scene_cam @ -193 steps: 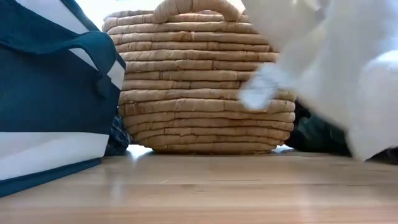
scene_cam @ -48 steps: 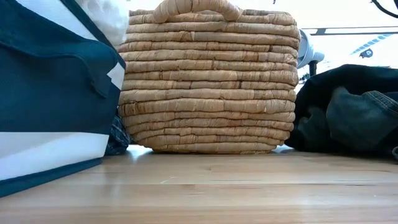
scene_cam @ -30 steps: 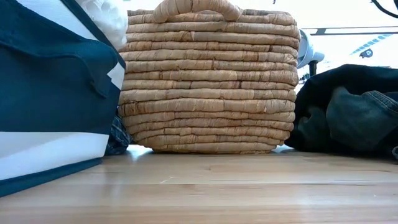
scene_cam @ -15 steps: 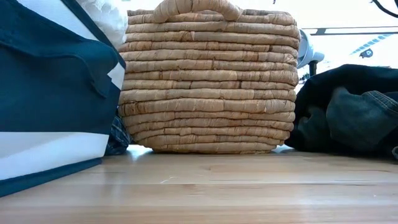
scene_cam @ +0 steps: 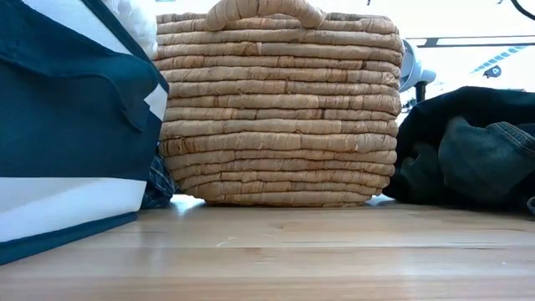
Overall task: Sort clothes
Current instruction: Put the white blouse into the blue laundry organizer
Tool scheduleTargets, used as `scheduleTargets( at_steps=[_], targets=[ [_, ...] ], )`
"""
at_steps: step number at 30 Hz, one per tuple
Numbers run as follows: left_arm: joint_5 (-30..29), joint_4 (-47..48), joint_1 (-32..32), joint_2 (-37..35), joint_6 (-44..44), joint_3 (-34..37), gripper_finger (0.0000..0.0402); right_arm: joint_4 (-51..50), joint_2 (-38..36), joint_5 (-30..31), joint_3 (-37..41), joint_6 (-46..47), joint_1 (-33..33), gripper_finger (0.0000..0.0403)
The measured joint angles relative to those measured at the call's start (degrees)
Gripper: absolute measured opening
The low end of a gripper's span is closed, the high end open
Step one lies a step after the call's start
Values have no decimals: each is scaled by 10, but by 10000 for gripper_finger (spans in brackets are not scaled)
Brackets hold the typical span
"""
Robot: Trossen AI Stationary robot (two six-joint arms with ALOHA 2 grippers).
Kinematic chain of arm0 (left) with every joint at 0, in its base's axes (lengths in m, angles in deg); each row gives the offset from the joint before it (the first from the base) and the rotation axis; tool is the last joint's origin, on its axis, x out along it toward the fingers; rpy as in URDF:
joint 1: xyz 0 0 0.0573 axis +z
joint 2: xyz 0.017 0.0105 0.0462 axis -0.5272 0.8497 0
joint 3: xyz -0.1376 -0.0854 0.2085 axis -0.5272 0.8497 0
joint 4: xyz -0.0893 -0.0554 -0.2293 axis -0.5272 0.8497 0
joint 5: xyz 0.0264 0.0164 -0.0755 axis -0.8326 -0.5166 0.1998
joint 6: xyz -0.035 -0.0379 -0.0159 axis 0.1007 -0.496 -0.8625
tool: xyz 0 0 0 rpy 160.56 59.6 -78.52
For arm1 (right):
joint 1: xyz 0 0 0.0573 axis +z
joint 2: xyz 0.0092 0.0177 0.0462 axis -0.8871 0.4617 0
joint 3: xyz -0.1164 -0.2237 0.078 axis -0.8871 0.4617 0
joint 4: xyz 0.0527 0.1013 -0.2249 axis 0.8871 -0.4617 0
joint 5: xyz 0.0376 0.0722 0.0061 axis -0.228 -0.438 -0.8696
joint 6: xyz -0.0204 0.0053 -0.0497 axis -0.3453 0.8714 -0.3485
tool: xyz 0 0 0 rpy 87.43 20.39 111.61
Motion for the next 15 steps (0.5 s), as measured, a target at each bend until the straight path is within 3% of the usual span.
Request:
scheduleTargets(
  at_steps=[9, 15],
  targets=[
    [46, -25, -38, -7, -302, 162, 9, -52, -8, -6, 0, 0, 1, 59],
    [171, -21, -40, 2, -412, 216, 9, -70, -8, -6, 0, -7, 1, 57]
  ],
)
